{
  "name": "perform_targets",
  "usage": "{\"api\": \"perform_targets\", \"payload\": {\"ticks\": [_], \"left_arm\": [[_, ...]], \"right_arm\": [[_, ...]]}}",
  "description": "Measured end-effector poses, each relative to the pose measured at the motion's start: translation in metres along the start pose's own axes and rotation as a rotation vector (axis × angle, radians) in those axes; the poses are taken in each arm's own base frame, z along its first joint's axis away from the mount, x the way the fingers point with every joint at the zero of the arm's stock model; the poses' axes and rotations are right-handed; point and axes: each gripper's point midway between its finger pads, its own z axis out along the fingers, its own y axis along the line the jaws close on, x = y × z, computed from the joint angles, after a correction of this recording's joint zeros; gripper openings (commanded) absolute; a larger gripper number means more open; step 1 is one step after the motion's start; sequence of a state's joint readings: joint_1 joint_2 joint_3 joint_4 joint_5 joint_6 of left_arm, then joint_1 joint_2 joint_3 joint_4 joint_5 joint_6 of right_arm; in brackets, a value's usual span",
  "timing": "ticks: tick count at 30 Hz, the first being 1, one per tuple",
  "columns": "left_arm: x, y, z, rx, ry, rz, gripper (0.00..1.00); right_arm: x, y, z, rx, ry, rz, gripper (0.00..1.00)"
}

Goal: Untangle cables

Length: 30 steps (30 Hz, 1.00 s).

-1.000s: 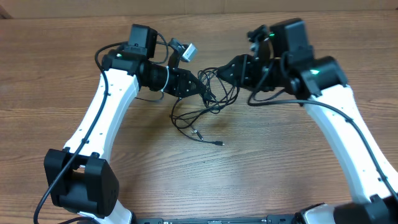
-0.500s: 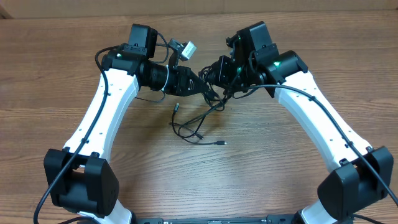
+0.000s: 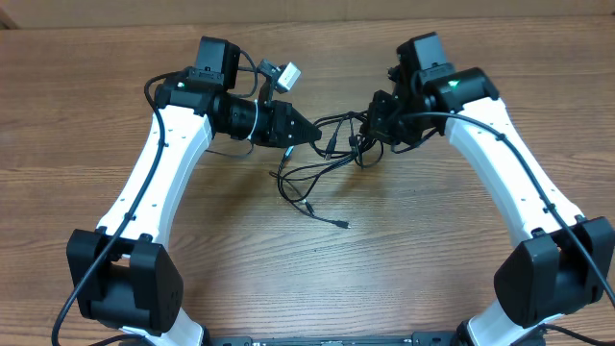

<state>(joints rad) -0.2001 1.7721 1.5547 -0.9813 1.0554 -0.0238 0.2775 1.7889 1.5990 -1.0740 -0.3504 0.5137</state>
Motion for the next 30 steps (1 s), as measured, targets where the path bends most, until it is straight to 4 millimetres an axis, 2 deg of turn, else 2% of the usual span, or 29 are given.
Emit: {"api": "perform_targets", "payload": {"ticks": [5,7,12,14,16,18,19,20,22,23,24,27,28,30], "left_arm": [[0.013,0.037,-0.004,-0.217,0.039,-0.066,0.04],[0.018,0.053,-0.009,-0.316,0.049,-0.086,0.04],[0.018,0.070,-0.018,-0.419,0.042,-0.104,0.04],[0.018,0.070,-0.018,-0.420,0.044,-0.096,0.04],[0.019,0.071,-0.018,-0.421,0.052,-0.085,0.04],[0.024,0.081,-0.024,-0.494,0.068,-0.095,0.04],[0.025,0.082,-0.025,-0.504,0.070,-0.098,0.04],[0.026,0.087,-0.027,-0.541,0.072,-0.103,0.04],[0.027,0.096,-0.034,-0.595,0.072,-0.118,0.04],[0.026,0.098,-0.035,-0.605,0.067,-0.120,0.04],[0.024,0.097,-0.035,-0.597,0.061,-0.113,0.04],[0.016,0.075,-0.019,-0.460,0.052,-0.037,0.04],[0.016,0.069,-0.014,-0.426,0.054,-0.024,0.04],[0.015,0.053,-0.004,-0.340,0.058,0.007,0.04]], "right_arm": [[-0.005,-0.002,-0.019,-0.114,0.021,-0.064,0.04],[-0.005,0.006,-0.038,-0.174,-0.004,-0.107,0.04],[0.006,0.036,-0.093,-0.309,-0.097,-0.211,0.04],[0.007,0.037,-0.097,-0.308,-0.106,-0.207,0.04],[0.003,0.024,-0.093,-0.233,-0.120,-0.154,0.04],[-0.005,-0.017,-0.088,-0.010,-0.174,-0.039,0.04],[-0.007,-0.025,-0.089,0.031,-0.187,-0.022,0.09],[-0.010,-0.040,-0.091,0.114,-0.215,0.004,0.22],[-0.017,-0.053,-0.095,0.174,-0.250,0.006,0.40],[-0.019,-0.053,-0.095,0.174,-0.255,-0.020,0.47],[-0.018,-0.047,-0.094,0.143,-0.242,-0.055,0.51],[0.000,0.000,-0.087,-0.079,-0.156,-0.202,0.54],[0.001,0.004,-0.087,-0.098,-0.149,-0.212,0.55],[0.014,0.028,-0.084,-0.186,-0.109,-0.238,0.55]]}}
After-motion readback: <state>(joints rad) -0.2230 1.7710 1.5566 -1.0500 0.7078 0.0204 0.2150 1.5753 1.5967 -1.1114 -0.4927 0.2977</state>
